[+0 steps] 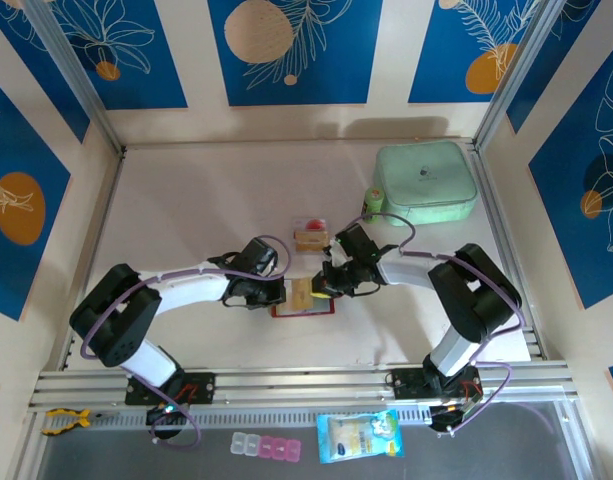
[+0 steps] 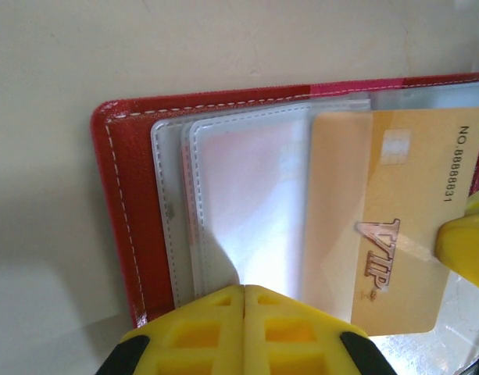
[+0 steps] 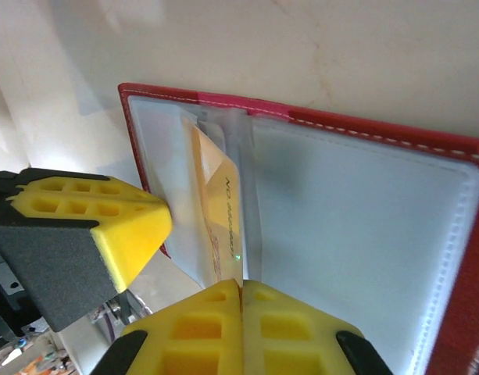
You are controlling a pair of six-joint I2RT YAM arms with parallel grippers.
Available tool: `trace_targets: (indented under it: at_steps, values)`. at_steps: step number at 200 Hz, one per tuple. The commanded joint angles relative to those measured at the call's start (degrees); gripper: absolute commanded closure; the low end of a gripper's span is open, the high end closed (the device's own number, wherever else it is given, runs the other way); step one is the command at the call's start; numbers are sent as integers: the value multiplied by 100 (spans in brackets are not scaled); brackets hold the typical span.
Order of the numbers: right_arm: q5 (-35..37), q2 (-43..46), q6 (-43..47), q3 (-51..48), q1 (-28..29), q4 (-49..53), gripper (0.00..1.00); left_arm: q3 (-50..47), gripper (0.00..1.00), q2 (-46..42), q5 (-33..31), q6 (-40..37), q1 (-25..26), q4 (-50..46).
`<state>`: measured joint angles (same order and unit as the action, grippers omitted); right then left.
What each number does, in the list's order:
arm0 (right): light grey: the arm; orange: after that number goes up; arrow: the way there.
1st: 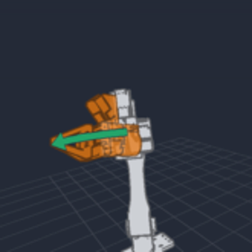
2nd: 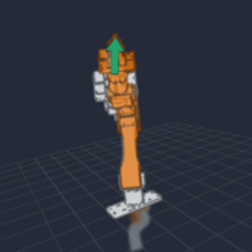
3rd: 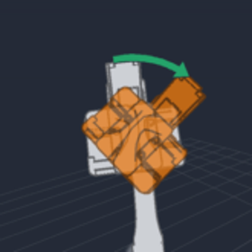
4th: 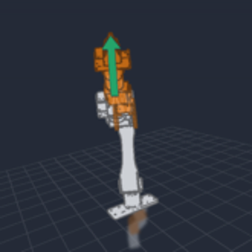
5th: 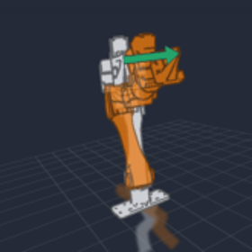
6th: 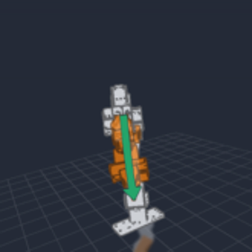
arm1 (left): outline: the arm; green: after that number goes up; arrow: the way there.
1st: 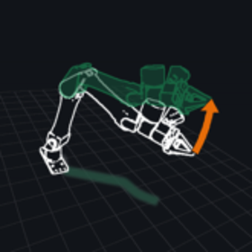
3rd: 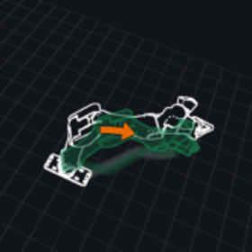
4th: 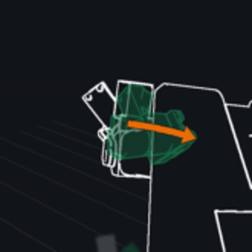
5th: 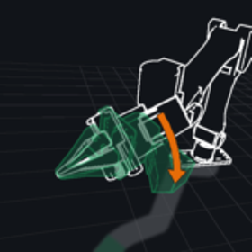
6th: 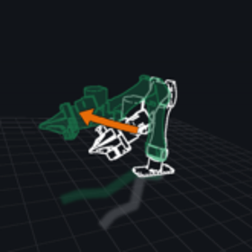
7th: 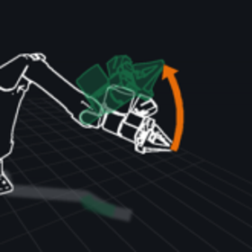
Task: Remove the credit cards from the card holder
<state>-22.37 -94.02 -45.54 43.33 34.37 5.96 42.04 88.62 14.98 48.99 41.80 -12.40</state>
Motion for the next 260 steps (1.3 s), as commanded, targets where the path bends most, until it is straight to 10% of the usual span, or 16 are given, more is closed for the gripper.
trace_targets:
  at_steps: [1,260]
  values:
    - [325,254,224,89,-17,601,97,-56,100,59,-145,-56,21,-200]
    - [1146,7,418,1125,492,1835,91,-5,99,7,-89,-74,21,-168]
